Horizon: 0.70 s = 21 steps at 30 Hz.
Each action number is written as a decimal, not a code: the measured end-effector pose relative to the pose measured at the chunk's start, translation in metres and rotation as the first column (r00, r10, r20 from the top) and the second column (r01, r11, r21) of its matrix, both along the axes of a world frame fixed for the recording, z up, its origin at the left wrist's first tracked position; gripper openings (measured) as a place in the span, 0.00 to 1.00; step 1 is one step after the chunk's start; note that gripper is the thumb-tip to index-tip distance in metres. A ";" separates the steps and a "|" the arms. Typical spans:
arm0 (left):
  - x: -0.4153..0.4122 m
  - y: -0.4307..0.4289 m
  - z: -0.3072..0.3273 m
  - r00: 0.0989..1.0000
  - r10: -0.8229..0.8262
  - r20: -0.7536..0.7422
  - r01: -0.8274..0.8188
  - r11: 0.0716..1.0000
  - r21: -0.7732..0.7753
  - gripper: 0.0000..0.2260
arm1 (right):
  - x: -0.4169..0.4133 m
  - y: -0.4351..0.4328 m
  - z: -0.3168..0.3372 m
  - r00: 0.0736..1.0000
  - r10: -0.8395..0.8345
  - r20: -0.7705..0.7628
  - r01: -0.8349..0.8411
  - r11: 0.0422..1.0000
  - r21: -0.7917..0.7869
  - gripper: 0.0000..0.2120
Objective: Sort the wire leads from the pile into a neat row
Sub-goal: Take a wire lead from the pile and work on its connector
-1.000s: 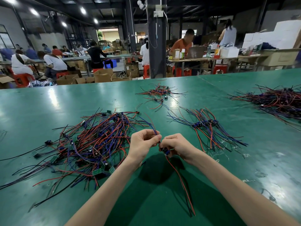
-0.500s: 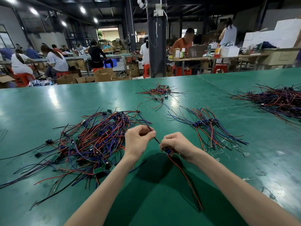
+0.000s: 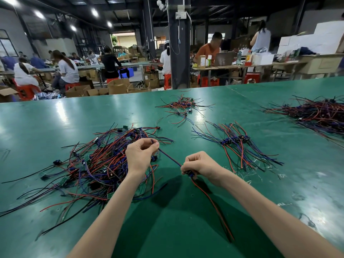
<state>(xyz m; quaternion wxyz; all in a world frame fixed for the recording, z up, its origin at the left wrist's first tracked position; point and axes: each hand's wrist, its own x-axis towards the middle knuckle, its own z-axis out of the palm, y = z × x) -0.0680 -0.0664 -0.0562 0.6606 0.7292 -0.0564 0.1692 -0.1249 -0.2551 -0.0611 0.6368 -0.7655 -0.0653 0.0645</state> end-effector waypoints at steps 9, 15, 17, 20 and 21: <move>0.000 0.002 -0.001 1.000 0.022 0.013 -0.022 0.999 0.039 0.06 | -0.003 -0.002 0.004 0.997 0.069 -0.016 -0.070 0.998 -0.011 0.18; 0.002 0.002 -0.004 1.000 0.018 0.021 -0.019 0.999 0.031 0.07 | -0.002 -0.002 0.002 0.996 0.085 -0.023 -0.085 0.996 0.001 0.18; 0.002 0.001 -0.002 1.000 0.006 -0.016 -0.007 0.998 -0.060 0.06 | -0.002 -0.002 0.001 0.997 0.075 -0.005 -0.075 0.997 0.017 0.17; -0.004 -0.005 0.004 0.977 -0.151 -0.151 0.100 0.949 -0.300 0.09 | -0.001 -0.002 0.000 0.998 0.055 0.038 -0.057 0.997 0.056 0.16; -0.007 -0.009 0.005 0.953 -0.228 -0.200 0.144 0.920 -0.365 0.13 | 0.000 -0.002 -0.001 0.998 0.044 0.052 -0.047 0.996 0.071 0.16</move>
